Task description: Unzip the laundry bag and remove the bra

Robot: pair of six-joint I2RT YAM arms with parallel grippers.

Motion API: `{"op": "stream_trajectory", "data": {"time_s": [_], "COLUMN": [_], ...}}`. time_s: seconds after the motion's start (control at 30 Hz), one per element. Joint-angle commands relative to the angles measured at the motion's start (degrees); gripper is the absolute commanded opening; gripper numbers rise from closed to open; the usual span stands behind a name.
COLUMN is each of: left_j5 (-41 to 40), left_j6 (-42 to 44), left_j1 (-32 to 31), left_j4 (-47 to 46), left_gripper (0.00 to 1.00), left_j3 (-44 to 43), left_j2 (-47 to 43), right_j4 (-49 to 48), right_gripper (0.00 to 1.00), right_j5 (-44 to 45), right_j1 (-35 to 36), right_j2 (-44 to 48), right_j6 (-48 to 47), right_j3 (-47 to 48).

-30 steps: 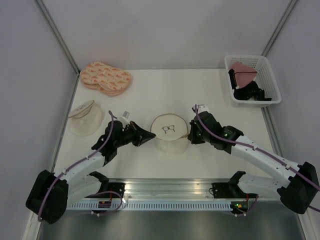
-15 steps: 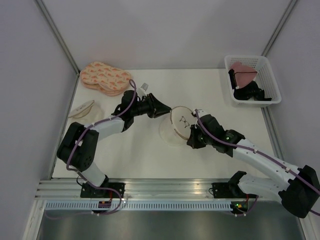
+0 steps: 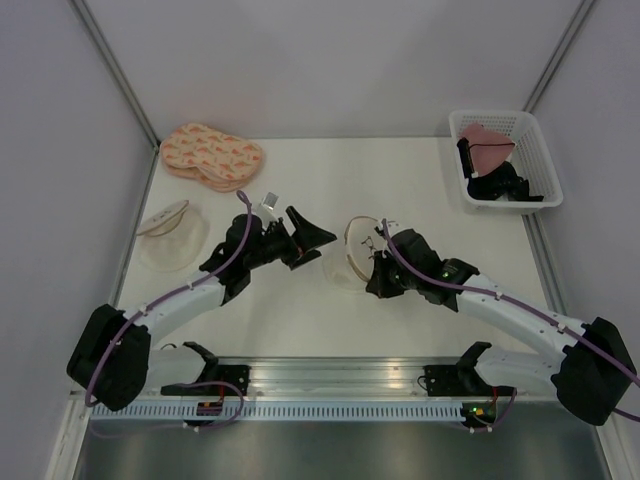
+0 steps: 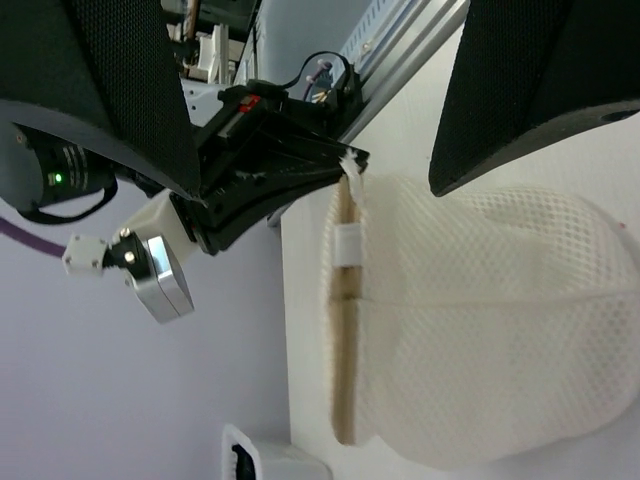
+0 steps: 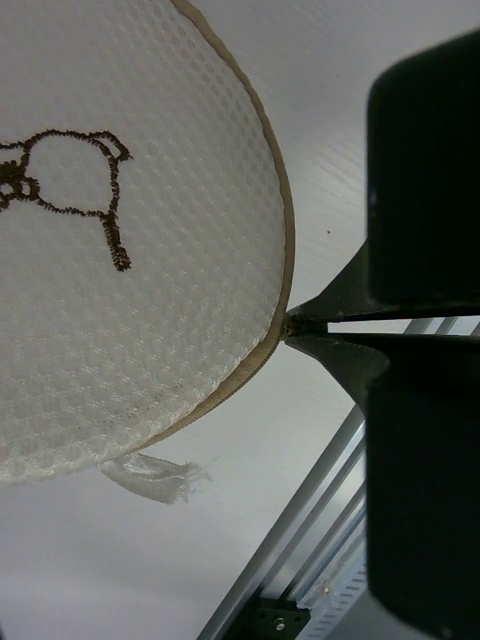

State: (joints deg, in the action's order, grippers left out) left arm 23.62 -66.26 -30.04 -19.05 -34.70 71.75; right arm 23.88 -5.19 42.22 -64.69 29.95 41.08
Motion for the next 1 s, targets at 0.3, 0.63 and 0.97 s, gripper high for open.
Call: {"op": "stream_trajectory", "data": {"time_s": [0.3, 0.63, 0.97], "left_j5": [-10.95, -15.27, -16.67], "left_j6": [7.89, 8.34, 7.64], "left_j1": [-11.88, -13.90, -14.87], "left_j4": [11.74, 15.27, 13.33], "left_gripper": [0.97, 0.90, 0.27], "left_j3": [-7.93, -11.97, -11.45], "left_j2": [2.96, 7.88, 7.71], "right_j4": [-7.18, -9.29, -7.45], "right_gripper": [0.00, 0.01, 0.00], "right_j5": [-6.67, -14.58, -13.97], "right_j1": [0.41, 0.41, 0.85], "right_j2": [2.19, 3.87, 3.25], "right_j6": [-1.13, -2.53, -2.89], "right_j3": [1.64, 1.20, 1.28]}}
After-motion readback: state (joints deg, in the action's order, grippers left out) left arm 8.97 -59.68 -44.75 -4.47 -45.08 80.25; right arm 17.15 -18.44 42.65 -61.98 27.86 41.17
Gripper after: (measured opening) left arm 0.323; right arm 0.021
